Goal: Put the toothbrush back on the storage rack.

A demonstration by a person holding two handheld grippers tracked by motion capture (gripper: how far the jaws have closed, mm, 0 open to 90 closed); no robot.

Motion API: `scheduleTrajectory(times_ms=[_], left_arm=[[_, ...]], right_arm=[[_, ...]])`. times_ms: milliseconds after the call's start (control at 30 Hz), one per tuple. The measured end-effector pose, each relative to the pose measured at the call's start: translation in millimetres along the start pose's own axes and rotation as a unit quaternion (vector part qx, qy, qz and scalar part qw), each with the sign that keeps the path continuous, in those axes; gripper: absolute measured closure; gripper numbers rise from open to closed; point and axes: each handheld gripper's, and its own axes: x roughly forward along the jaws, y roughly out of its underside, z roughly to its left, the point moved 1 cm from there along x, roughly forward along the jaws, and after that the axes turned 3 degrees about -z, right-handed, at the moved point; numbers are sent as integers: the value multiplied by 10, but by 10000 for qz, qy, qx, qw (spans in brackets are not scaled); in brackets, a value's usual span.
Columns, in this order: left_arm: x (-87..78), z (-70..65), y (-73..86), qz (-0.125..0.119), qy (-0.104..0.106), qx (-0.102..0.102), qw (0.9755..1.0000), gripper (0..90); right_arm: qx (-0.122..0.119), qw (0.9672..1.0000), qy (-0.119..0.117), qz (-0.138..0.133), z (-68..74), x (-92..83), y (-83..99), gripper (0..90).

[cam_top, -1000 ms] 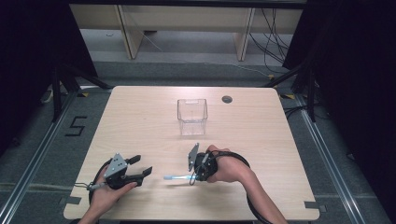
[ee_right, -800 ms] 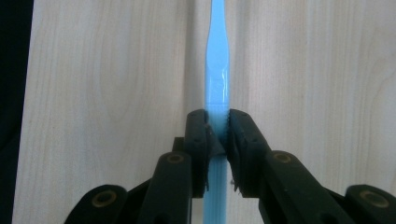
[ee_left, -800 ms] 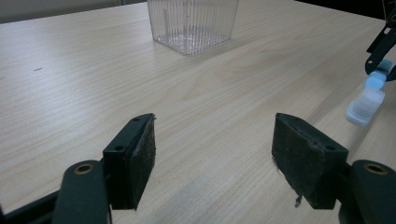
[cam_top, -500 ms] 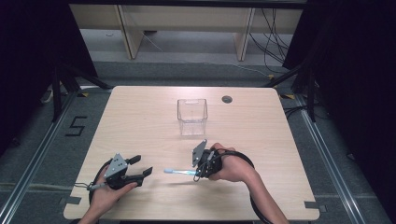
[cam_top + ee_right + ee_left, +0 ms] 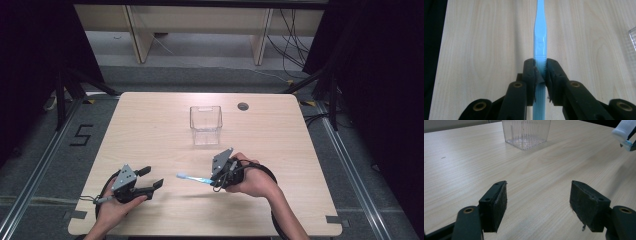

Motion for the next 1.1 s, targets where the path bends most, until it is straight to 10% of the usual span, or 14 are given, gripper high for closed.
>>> scheduleTrajectory(times_ms=[533,1100], left_arm=[[2,-5,0,1,-6,17,10000,298],[6,-15,-1,-20,30,6,10000,298]], right_arm=[[221,9928,416,-1099,4,-48,199,788],[740,9678,660,-2315,75,88,391,788]])
